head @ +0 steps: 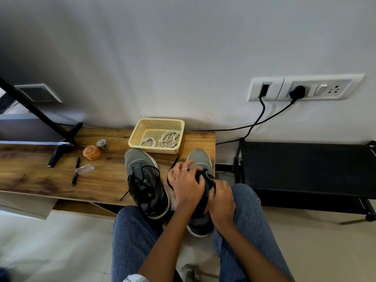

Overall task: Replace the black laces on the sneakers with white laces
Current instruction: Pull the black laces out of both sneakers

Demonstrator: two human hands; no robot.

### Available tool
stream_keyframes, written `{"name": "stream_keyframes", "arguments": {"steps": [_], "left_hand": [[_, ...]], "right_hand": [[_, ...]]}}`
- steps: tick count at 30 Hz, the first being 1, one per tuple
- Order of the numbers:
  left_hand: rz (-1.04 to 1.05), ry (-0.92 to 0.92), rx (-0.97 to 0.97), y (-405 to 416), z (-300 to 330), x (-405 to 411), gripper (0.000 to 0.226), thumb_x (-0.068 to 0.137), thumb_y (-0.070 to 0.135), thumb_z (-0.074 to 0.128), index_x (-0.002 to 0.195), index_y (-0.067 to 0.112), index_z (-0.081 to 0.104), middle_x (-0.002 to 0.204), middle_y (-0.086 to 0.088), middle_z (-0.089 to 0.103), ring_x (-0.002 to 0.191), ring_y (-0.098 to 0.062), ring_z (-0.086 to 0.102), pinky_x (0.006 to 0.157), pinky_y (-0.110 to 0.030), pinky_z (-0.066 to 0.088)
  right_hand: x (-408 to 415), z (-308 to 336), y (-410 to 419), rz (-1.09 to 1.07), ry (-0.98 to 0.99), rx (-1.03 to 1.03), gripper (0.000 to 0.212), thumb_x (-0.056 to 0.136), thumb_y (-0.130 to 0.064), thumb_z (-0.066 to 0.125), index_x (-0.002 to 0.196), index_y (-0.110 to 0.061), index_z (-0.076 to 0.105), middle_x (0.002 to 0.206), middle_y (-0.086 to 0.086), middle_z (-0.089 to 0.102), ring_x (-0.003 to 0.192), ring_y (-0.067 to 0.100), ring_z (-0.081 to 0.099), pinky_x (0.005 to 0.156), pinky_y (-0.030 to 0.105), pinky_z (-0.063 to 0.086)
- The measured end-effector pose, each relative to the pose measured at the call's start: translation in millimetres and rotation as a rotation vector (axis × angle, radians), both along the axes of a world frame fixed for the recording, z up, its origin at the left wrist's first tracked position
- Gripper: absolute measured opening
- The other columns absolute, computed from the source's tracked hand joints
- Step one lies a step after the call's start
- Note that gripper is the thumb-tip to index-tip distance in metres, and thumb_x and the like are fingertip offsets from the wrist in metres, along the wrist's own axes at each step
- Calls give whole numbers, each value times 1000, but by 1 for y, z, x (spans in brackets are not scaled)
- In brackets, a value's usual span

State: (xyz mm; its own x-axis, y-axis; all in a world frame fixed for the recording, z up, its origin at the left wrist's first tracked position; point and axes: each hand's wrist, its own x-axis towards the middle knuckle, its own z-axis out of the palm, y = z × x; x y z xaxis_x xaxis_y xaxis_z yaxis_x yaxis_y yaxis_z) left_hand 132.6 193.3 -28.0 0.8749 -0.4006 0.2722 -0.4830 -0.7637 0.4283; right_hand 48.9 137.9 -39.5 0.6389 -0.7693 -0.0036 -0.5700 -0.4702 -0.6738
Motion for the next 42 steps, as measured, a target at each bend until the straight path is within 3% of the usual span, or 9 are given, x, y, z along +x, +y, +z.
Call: {"name": "stream_keyframes", "arguments": {"steps": [6, 10, 16, 21, 24, 30, 34, 39, 42], "left_hand": [[-87, -51, 99, -3, -9, 0, 8, 77, 25, 76, 81, 22, 70, 90, 3, 67, 94, -23, 60, 92, -35, 25], [-86, 33, 57, -4, -5, 3, 8, 91, 22, 61, 91, 16, 65, 93, 0, 65, 95, -21, 57, 89, -35, 38], [292, 273, -458, -1, 3, -5, 8, 99, 17, 47, 100, 13, 54, 101, 5, 58, 89, -15, 55, 69, -24, 36], [699, 379, -965, -9, 12, -1, 9, 100, 11, 43, 104, 5, 48, 93, -9, 64, 83, -20, 66, 60, -10, 44], [834, 418, -1105, -11, 14, 0, 6, 102, 11, 39, 103, 8, 44, 88, -3, 59, 79, -21, 66, 65, -26, 49], [451, 232, -604, -9, 13, -4, 28, 94, 19, 48, 121, 17, 50, 116, -5, 58, 107, -24, 55, 89, -42, 47], [56, 17, -123, -7, 7, -7, 27, 84, 26, 63, 111, 25, 62, 131, 4, 54, 128, -20, 40, 108, -44, 26], [-83, -21, 95, -6, -6, -4, 21, 62, 24, 86, 77, 27, 72, 101, 5, 69, 107, -23, 61, 100, -38, 20], [-42, -39, 73, -7, -6, -3, 15, 66, 24, 84, 73, 24, 70, 92, 5, 69, 96, -19, 63, 100, -35, 20]], "right_hand": [[0, 0, -1, 3, -8, 4, 25, 96, -13, 43, 114, -10, 60, 101, 3, 56, 98, 21, 53, 68, 34, 46], [0, 0, 1, 19, -17, -4, 24, 95, -12, 45, 114, -9, 60, 101, 4, 56, 97, 21, 53, 67, 34, 46], [1, 0, 0, 36, 20, -5, 26, 95, -14, 45, 117, -11, 58, 104, 5, 55, 100, 21, 52, 68, 37, 49], [2, 0, 1, 17, 23, -13, 24, 95, -13, 45, 113, -10, 59, 102, 5, 55, 98, 21, 52, 63, 34, 44], [2, 0, 2, 6, 16, -20, 24, 94, -11, 46, 113, -8, 60, 102, 6, 56, 98, 22, 53, 61, 31, 40], [0, 0, -1, 0, 42, -1, 27, 95, -13, 44, 118, -9, 58, 109, 6, 56, 104, 22, 52, 68, 31, 41], [0, 2, -1, 3, 31, 2, 26, 96, -13, 43, 117, -11, 58, 107, 3, 56, 102, 21, 52, 69, 31, 42], [0, 2, -1, 3, 33, -8, 24, 96, -13, 42, 113, -10, 59, 105, 4, 56, 100, 22, 52, 69, 32, 41], [0, 2, -1, 8, 47, -20, 23, 96, -12, 43, 111, -9, 59, 104, 6, 56, 101, 23, 52, 69, 33, 43]]}}
